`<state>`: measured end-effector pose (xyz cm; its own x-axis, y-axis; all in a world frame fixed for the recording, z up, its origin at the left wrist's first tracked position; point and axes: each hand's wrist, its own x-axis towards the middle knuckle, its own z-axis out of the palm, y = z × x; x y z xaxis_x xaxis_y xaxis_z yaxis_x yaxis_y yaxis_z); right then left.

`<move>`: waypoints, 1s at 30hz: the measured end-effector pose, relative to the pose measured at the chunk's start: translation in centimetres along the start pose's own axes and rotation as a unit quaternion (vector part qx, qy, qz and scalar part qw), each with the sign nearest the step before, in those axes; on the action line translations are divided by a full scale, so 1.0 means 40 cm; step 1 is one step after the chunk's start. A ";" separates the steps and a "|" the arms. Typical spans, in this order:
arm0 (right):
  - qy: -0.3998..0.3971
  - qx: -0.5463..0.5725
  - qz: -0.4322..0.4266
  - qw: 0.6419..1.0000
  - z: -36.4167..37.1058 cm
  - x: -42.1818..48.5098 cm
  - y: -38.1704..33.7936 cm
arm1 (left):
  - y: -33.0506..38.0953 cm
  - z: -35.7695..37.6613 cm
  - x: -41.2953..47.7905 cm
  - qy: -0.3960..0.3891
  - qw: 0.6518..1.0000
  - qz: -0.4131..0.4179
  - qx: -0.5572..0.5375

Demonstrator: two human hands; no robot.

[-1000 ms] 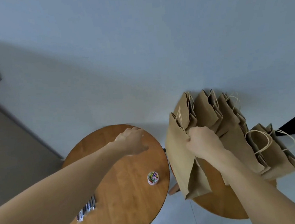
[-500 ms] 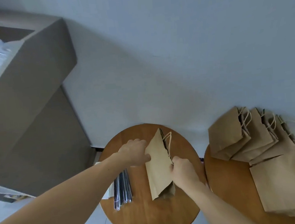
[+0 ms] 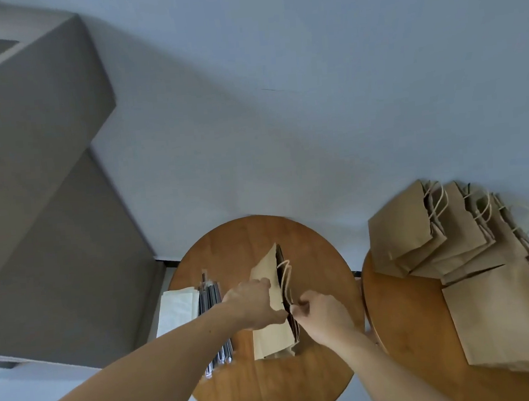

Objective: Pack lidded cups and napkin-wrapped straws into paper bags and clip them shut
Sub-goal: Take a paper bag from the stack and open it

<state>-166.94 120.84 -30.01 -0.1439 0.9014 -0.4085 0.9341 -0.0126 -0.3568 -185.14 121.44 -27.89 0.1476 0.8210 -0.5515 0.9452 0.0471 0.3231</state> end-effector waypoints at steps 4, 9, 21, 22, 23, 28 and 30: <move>-0.027 0.125 0.016 0.992 -0.004 0.035 0.006 | 0.039 0.010 0.025 -0.002 0.999 -0.040 -0.026; -0.066 0.176 0.039 0.981 -0.005 0.074 0.025 | 0.061 0.030 0.051 0.004 0.995 -0.087 -0.049; -0.044 0.013 -0.027 0.999 -0.026 0.129 0.027 | 0.030 0.059 0.095 0.035 0.961 -0.196 -0.192; -0.040 0.016 -0.005 0.999 -0.035 0.131 0.041 | 0.017 0.062 0.093 0.043 0.959 -0.210 -0.188; -0.035 0.016 0.015 0.999 -0.042 0.135 0.053 | 0.004 0.063 0.090 0.053 0.955 -0.227 -0.183; -0.056 -0.011 0.038 0.998 -0.052 0.153 0.036 | -0.011 0.063 0.093 0.074 0.953 -0.256 -0.143; -0.056 -0.041 0.021 0.997 -0.045 0.163 0.002 | 0.006 0.069 0.106 0.076 0.959 -0.236 -0.134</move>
<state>-167.23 127.49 -31.20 -0.1352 0.8466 -0.5147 0.9628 -0.0104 -0.2699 -183.50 123.36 -32.28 -0.3426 0.7444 -0.5731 0.7844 0.5624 0.2615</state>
